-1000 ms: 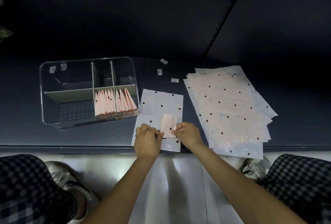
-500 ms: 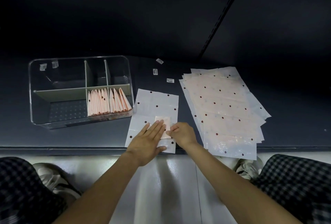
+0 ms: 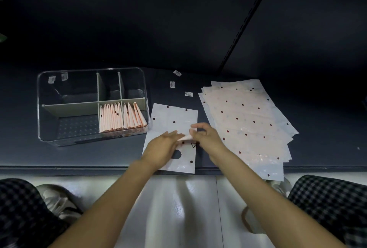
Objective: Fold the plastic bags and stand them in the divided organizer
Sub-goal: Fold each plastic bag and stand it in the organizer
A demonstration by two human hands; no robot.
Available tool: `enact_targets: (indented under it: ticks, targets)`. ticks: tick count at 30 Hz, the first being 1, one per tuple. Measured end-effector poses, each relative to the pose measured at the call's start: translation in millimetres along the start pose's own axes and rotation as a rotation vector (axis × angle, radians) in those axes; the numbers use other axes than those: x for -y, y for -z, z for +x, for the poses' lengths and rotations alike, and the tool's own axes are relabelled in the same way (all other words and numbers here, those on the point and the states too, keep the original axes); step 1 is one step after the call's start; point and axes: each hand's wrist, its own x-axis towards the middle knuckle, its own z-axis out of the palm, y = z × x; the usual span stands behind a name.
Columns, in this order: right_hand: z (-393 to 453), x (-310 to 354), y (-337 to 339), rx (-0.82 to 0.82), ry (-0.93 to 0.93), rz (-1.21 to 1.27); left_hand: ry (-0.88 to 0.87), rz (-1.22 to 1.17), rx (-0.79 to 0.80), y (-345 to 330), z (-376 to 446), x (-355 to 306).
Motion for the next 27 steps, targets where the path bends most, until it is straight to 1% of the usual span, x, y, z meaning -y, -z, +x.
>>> enact_targets:
  ticks: [3,5,7,11,14,17,20,23,25,27]
  targets:
    - [-6,20,15,0.093,0.299,-0.236,0.026,-0.142,0.14,30,6,-15]
    - [-12,30,20,0.158,0.419,-0.309,0.019,-0.295,0.224,46,8,-24]
    - [-17,38,23,0.171,0.47,-0.315,0.028,-0.43,0.28,59,7,-29]
    - [-22,50,25,0.143,0.482,-0.323,0.07,-0.728,0.332,72,0,-32]
    - [-23,56,21,0.079,0.449,-0.242,0.145,-0.969,0.268,75,-8,-34]
    - [-24,64,18,0.011,0.438,-0.166,0.172,-1.094,0.193,76,-16,-35]
    - [-23,73,17,-0.053,0.42,-0.046,0.171,-1.106,0.154,77,-22,-34]
    - [-19,78,14,-0.074,0.369,0.02,0.187,-1.13,0.125,78,-27,-34]
    - [-15,78,10,-0.108,0.323,0.045,0.207,-1.126,0.064,79,-28,-32]
    - [-14,75,5,-0.212,0.346,-0.003,0.25,-1.051,-0.054,80,-30,-30]
